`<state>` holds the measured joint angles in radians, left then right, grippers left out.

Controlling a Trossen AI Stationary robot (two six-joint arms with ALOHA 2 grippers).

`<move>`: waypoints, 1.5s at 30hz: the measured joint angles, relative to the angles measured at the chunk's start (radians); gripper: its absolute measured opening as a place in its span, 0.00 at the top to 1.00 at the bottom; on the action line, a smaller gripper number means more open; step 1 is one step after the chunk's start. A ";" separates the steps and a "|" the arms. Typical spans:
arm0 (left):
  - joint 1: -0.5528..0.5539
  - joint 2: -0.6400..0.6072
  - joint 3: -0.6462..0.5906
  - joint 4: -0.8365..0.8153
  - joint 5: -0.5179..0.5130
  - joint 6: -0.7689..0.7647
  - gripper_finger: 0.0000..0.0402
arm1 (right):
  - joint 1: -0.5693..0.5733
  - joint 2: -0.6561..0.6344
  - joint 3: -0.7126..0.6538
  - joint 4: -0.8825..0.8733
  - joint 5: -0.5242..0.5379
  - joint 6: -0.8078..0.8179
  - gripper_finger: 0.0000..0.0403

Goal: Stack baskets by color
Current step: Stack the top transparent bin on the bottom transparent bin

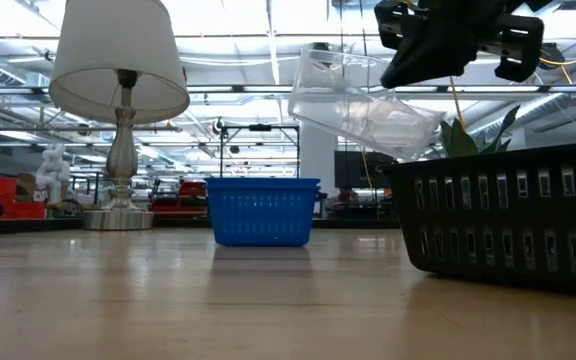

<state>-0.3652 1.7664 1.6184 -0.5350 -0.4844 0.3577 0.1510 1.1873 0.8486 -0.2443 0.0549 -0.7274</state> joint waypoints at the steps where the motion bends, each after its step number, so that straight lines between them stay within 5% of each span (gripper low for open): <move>1: 0.008 0.026 0.039 -0.055 0.000 -0.020 0.41 | 0.002 0.000 0.000 -0.008 0.000 0.000 1.00; 5: 0.038 0.114 0.130 -0.212 -0.011 -0.043 0.41 | 0.003 0.000 0.000 -0.032 -0.003 0.005 1.00; 20: 0.091 0.138 0.142 -0.187 -0.054 0.078 0.40 | 0.006 0.000 0.000 -0.038 -0.028 0.001 1.00; 28: 0.184 0.139 0.142 -0.196 0.162 0.081 0.42 | 0.042 0.001 0.000 -0.044 -0.031 -0.079 1.00; 33: 0.206 0.139 0.142 -0.227 0.249 0.115 0.56 | 0.043 0.001 0.001 -0.054 -0.031 -0.097 1.00; 41: 0.208 0.139 0.142 -0.279 0.283 0.120 0.94 | 0.042 0.006 0.001 -0.052 -0.022 -0.130 1.00; 45: 0.199 0.139 0.142 -0.288 0.252 0.109 0.97 | 0.042 0.006 0.001 -0.047 0.005 -0.120 0.97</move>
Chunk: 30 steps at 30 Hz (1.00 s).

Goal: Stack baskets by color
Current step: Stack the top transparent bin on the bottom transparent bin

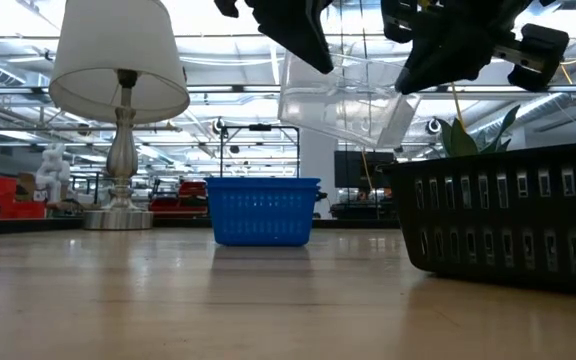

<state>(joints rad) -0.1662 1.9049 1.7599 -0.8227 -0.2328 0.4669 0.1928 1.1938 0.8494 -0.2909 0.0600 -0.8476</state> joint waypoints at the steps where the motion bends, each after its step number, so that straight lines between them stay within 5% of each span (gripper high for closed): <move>1: -0.003 0.000 0.000 -0.001 -0.011 -0.001 0.97 | 0.000 0.000 0.000 0.006 0.009 0.012 0.95; 8: -0.061 0.000 0.000 0.005 -0.158 -0.026 0.98 | 0.002 0.000 0.000 0.050 0.044 0.160 0.81; 18: -0.124 0.000 0.000 -0.099 -0.568 -0.228 0.99 | 0.005 -0.023 0.000 0.211 0.367 0.725 0.60; 30: -0.137 0.000 -0.086 -0.085 -0.747 -0.385 0.99 | -0.007 -0.132 0.001 0.213 0.432 1.037 0.46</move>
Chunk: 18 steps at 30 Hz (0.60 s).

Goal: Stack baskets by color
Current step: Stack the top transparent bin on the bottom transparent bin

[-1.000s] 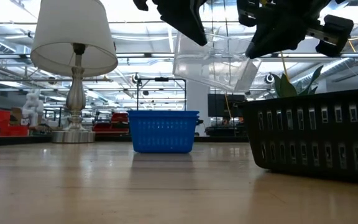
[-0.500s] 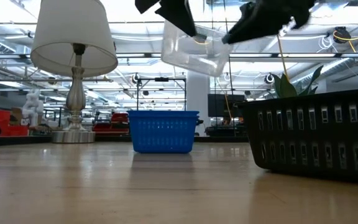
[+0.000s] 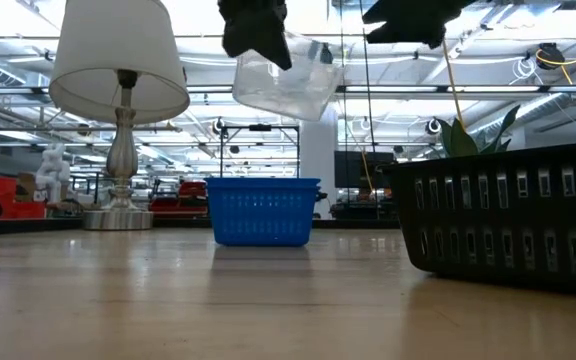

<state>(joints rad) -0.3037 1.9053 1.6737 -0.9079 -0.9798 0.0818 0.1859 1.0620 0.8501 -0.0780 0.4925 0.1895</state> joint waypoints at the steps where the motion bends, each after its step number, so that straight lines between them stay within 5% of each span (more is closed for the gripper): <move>1: -0.001 0.000 0.000 0.012 -0.016 0.002 0.99 | -0.003 -0.006 0.000 0.000 0.021 0.020 0.45; 8: -0.035 0.005 0.001 0.184 -0.117 0.148 0.99 | -0.025 -0.005 0.000 0.039 0.103 0.099 0.45; 18: -0.040 0.074 0.000 0.203 -0.302 0.284 0.99 | -0.020 -0.003 0.000 0.115 0.082 0.193 0.45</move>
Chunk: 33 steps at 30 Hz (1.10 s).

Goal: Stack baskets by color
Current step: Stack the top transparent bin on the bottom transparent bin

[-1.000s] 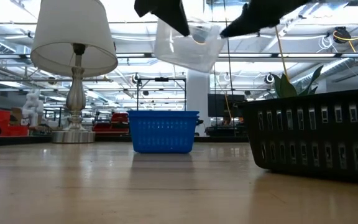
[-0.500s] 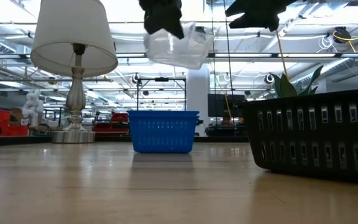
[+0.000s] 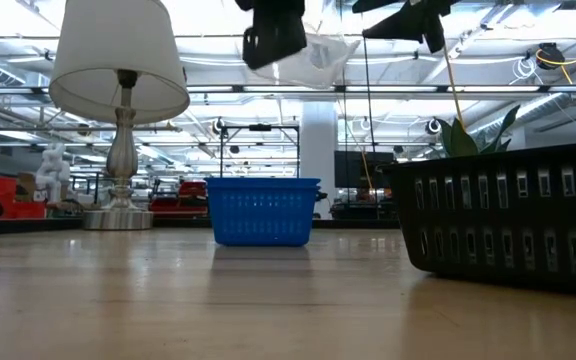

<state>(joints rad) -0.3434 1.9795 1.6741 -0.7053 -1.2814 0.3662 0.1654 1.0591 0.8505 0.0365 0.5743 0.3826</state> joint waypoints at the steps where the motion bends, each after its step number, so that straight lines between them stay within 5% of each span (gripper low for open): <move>1: 0.000 0.011 0.000 0.005 -0.016 0.019 0.99 | 0.000 -0.001 0.000 0.006 0.000 0.012 0.45; 10: 0.011 0.047 0.000 0.010 -0.040 0.086 0.99 | 0.000 -0.001 0.000 0.003 -0.023 -0.028 0.45; 16: 0.014 0.047 0.000 0.066 -0.093 0.150 0.99 | -0.002 0.034 0.000 0.005 0.135 -0.045 0.45; 22: 0.012 0.047 0.000 0.127 -0.098 0.197 0.99 | -0.007 0.072 0.000 0.088 0.156 -0.098 0.46; 33: 0.011 0.047 0.000 0.140 -0.102 0.212 0.99 | -0.036 0.129 0.000 0.117 0.158 -0.162 0.71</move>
<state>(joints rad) -0.3325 2.0270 1.6741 -0.5655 -1.3830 0.5781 0.1295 1.1885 0.8509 0.1539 0.7321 0.2209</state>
